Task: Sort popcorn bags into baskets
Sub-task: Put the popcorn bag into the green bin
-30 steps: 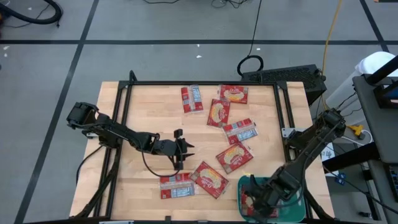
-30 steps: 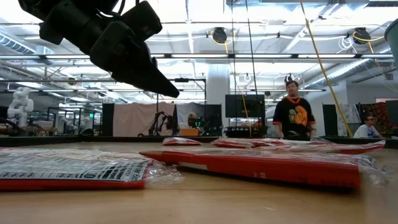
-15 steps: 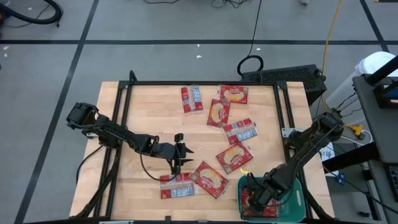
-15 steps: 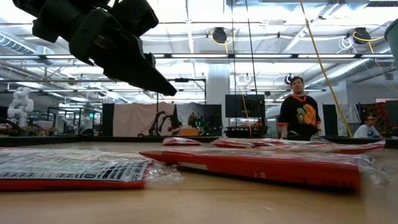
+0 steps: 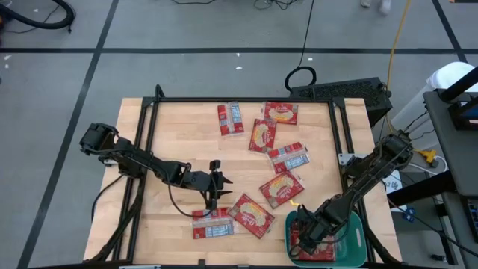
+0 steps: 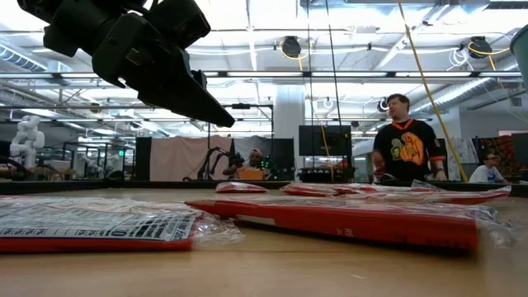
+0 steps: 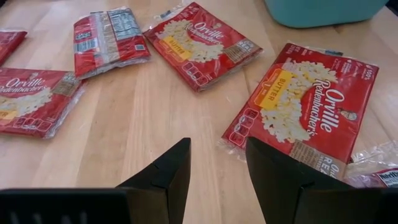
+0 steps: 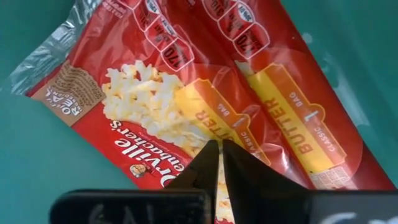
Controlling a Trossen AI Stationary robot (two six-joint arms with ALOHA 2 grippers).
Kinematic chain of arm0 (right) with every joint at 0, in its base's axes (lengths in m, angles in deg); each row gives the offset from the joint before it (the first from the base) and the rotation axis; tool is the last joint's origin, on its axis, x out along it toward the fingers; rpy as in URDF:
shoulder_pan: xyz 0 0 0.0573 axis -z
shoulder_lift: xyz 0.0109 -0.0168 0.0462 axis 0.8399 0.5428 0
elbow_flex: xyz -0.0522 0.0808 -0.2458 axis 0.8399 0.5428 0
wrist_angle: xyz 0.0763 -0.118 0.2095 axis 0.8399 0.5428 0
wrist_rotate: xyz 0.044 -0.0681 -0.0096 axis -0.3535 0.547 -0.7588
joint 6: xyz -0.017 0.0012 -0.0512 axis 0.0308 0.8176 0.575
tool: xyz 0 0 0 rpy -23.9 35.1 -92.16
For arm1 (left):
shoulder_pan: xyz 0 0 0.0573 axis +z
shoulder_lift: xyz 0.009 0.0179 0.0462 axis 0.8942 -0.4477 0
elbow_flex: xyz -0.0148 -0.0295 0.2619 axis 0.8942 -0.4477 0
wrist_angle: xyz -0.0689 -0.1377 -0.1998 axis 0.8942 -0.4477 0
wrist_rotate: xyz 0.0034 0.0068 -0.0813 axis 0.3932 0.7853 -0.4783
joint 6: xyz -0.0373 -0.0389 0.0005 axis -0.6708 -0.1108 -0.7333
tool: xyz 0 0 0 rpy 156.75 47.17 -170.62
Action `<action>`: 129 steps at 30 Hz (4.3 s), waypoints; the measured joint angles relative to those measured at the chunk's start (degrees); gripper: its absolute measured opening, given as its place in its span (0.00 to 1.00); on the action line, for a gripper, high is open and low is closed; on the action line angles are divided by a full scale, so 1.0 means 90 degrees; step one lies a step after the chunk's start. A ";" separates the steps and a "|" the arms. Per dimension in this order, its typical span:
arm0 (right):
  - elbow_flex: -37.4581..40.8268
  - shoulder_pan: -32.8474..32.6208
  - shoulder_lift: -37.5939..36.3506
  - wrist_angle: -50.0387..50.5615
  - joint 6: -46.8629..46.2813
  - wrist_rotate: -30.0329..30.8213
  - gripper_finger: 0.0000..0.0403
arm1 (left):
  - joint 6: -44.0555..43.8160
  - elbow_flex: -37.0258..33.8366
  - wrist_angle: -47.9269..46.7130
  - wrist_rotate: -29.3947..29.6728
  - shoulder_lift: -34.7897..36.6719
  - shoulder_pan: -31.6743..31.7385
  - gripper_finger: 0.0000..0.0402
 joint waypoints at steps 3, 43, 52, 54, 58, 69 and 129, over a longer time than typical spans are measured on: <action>0.0000 0.0000 -0.0001 0.0061 -0.0018 0.0001 0.01 | 0.0000 0.0000 0.0000 0.0001 0.0000 0.0007 0.39; -0.1381 0.0358 -0.0323 0.2403 0.0253 0.0661 0.00 | 0.0117 0.0000 -0.0010 0.0013 0.0000 -0.0028 0.39; -0.2493 0.0360 -0.0325 0.3373 0.0590 0.2751 0.00 | 0.1159 0.0000 0.0194 0.0394 -0.0003 -0.1460 0.48; -0.2500 0.0373 -0.0325 0.3373 0.0797 0.3100 0.00 | 0.1180 0.0000 0.0244 0.0782 -0.0131 -0.1670 0.54; -0.2499 0.0510 -0.0325 0.3236 0.1170 0.3510 0.00 | 0.1180 -0.0004 0.0540 0.1173 -0.0503 -0.1823 0.66; -0.2342 0.0925 -0.0325 0.0653 0.3902 0.5590 0.00 | 0.0943 0.0351 0.1078 0.0538 -0.1618 -0.1413 0.62; 0.0697 0.3342 -0.0272 -0.5905 0.7063 0.2532 0.55 | 0.6084 0.0549 0.0387 0.4410 0.0604 -0.2504 0.00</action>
